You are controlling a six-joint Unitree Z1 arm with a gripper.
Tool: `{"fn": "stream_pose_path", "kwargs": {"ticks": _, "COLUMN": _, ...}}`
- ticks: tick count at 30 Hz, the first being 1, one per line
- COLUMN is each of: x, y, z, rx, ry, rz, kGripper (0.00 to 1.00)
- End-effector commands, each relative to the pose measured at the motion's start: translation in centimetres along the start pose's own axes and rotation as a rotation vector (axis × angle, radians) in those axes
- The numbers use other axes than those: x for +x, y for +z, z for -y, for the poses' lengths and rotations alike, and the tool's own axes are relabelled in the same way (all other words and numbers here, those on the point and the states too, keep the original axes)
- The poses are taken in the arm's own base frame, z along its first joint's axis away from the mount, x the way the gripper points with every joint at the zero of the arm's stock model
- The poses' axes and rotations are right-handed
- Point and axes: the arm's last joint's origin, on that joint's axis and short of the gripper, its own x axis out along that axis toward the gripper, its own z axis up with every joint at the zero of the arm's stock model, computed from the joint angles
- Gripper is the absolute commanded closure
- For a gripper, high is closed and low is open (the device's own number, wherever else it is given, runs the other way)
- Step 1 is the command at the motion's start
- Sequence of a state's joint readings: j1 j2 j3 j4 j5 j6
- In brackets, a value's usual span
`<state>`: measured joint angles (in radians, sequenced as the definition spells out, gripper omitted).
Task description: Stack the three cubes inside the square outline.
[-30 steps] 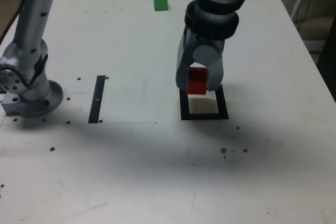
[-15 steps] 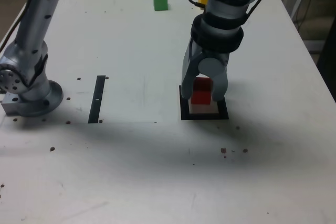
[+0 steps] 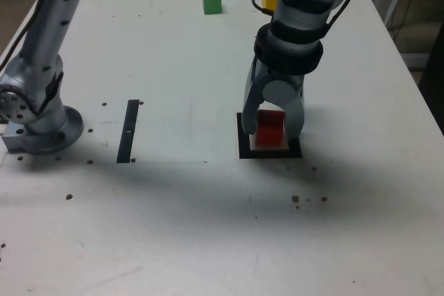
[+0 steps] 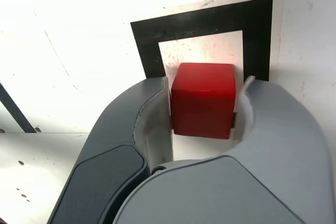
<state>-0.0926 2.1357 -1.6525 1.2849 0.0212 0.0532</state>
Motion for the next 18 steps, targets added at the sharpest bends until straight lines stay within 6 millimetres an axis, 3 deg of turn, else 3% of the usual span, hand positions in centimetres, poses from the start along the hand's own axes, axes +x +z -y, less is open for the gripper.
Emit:
{"fn": "stream_pose_path", "kwargs": {"ticks": 1, "x": 0.1, "y": 0.2, "z": -0.1, "rx": 0.004, "ry": -0.005, "rz": 0.0, "kGripper": 0.23}}
{"fn": "stream_pose_path", "kwargs": {"ticks": 10, "x": -0.3, "y": -0.5, "z": -0.2, "rx": -0.009, "ry": 0.012, "rz": -0.024, "kGripper": 0.01}}
{"fn": "stream_pose_path", "kwargs": {"ticks": 18, "x": -2.6, "y": -2.1, "z": -0.8, "rx": -0.009, "ry": 0.052, "rz": 0.039, "kGripper": 0.0}}
